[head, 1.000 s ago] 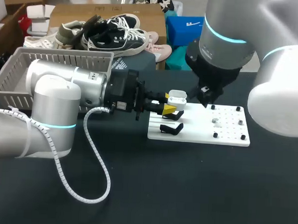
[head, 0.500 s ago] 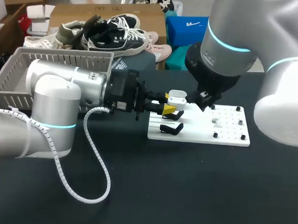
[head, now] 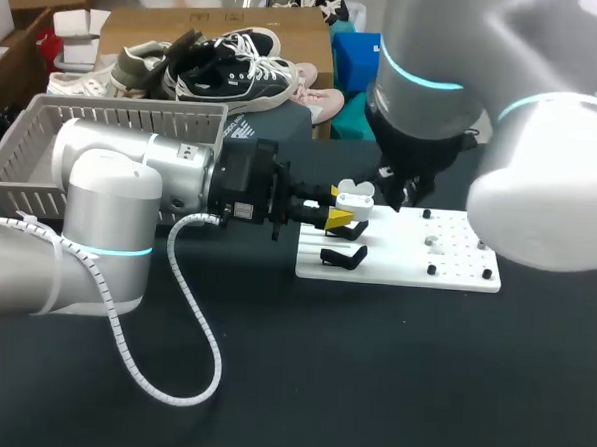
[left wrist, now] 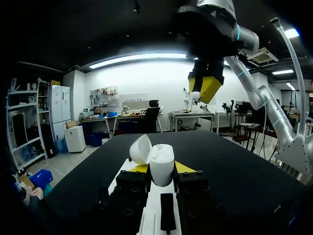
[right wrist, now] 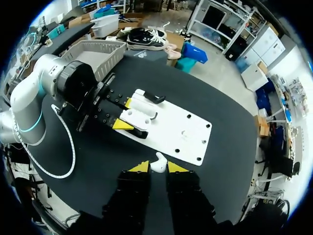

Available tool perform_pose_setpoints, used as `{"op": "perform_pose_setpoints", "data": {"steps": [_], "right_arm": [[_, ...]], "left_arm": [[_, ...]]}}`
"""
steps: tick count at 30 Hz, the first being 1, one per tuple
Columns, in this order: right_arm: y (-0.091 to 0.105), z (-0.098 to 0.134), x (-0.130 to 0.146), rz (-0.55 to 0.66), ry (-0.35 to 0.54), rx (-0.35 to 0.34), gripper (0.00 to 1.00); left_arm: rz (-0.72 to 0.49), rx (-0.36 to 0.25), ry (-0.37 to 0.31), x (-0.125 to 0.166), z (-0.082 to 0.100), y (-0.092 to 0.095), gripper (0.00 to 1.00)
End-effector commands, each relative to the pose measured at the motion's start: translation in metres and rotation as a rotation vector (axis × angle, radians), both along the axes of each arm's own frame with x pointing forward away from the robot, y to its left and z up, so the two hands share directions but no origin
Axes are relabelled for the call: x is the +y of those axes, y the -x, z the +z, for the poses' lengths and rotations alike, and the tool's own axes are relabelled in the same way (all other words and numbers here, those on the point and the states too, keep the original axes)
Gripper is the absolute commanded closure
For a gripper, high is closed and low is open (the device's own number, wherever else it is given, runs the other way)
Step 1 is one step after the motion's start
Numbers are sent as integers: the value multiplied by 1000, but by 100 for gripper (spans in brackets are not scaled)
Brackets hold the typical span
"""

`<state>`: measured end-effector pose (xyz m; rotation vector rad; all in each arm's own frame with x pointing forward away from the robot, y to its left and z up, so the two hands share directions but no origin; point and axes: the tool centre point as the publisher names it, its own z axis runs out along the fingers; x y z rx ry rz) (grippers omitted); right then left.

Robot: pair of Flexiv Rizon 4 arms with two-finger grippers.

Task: Pick up each earbud case from the left stands, insert the matching earbuds, close the lid, and place the case in the box.

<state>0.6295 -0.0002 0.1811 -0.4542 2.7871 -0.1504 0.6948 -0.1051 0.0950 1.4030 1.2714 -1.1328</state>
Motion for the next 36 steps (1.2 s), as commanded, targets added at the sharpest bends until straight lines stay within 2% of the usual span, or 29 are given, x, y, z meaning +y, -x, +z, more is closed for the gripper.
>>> {"op": "perform_pose_setpoints", "data": {"steps": [1,5,7,9,22,27,36], "right_arm": [[-10,2,12,-128,72,43,100],[-10,1,11,-180,57,86,100],[-6,-1,9,-184,37,113,100],[-2,-3,6,-172,54,125,100],[-2,-3,6,-172,54,125,100],[-8,-3,15,-305,-6,176,100],[-13,1,26,-357,2,197,100]], "left_arm": [[5,-2,1,0,0,1,100],[5,-2,1,0,0,1,100],[5,-2,1,0,0,1,100],[5,-2,1,0,0,1,100],[5,-2,1,0,0,1,100],[5,-2,1,0,0,1,100],[5,-2,1,0,0,1,100]]}}
